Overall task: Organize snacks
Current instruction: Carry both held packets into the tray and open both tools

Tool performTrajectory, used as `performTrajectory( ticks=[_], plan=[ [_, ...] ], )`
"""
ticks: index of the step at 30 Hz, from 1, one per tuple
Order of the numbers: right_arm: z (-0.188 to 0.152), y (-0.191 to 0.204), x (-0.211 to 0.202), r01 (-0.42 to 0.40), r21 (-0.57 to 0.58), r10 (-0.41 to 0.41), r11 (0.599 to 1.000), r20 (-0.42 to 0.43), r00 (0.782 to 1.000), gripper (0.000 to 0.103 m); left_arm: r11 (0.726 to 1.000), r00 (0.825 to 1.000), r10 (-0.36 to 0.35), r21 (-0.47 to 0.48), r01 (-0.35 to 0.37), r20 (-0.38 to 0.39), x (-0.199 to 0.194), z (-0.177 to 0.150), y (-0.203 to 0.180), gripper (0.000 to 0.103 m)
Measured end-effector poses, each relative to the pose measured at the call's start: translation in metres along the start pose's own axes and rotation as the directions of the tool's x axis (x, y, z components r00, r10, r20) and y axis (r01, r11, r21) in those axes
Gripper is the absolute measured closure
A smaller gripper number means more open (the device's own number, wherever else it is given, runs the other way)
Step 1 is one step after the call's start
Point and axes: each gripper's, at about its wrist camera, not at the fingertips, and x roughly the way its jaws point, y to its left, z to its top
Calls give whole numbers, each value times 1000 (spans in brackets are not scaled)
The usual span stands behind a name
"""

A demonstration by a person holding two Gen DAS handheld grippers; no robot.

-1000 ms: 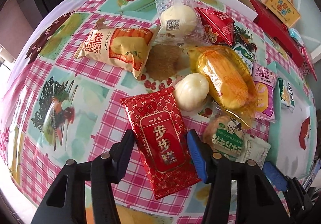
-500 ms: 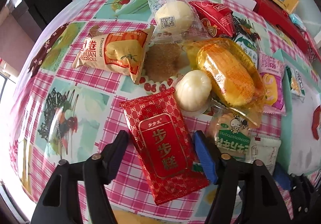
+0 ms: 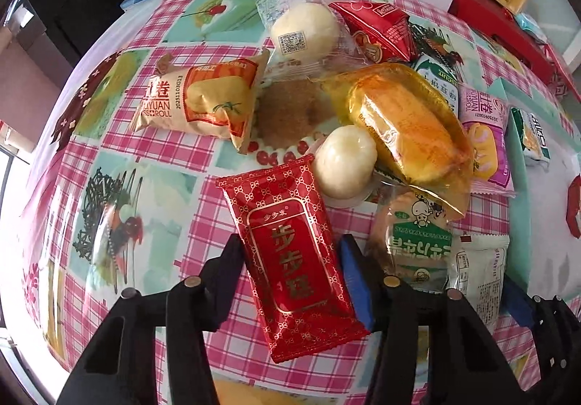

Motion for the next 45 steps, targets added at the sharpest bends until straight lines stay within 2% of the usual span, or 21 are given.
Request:
performTrajectory(
  ticks=[5,12,16,23,29,32,35,39,45],
  plan=[
    [2,-7,-4,-21,20,21,1000,4,1000,48,999,1000,0,-33,1,13,-11,-2,15,55],
    [4,-15,-15,-44,45,42,998,41,998,48,997,999,-18,-77,21,48,-20,-5,40,55],
    [6,-19,-27,-48,57,44,997,74,996,48,995,995,-27,-97,36,91,-44,-12,62,55],
    [7,-27,-54,-71,87,58,994,142,988,48,993,975,-23,-110,48,219,-81,-16,82,55],
    [7,-38,-61,-78,123,58,989,156,986,48,989,960,-48,-123,85,278,-103,-15,83,55],
    [8,-55,-65,-79,165,51,983,169,984,48,990,950,-54,-111,92,306,-112,-16,74,55],
    [6,-77,-69,-68,224,27,972,181,983,48,990,942,-97,-66,125,320,-116,-16,59,55],
    [1,-115,-72,-38,327,-21,944,177,984,48,992,932,-123,45,114,342,-122,-17,20,55],
    [-11,-171,-79,0,467,-90,884,171,981,48,964,922,-221,213,158,319,-121,-26,-39,55]
  ],
)
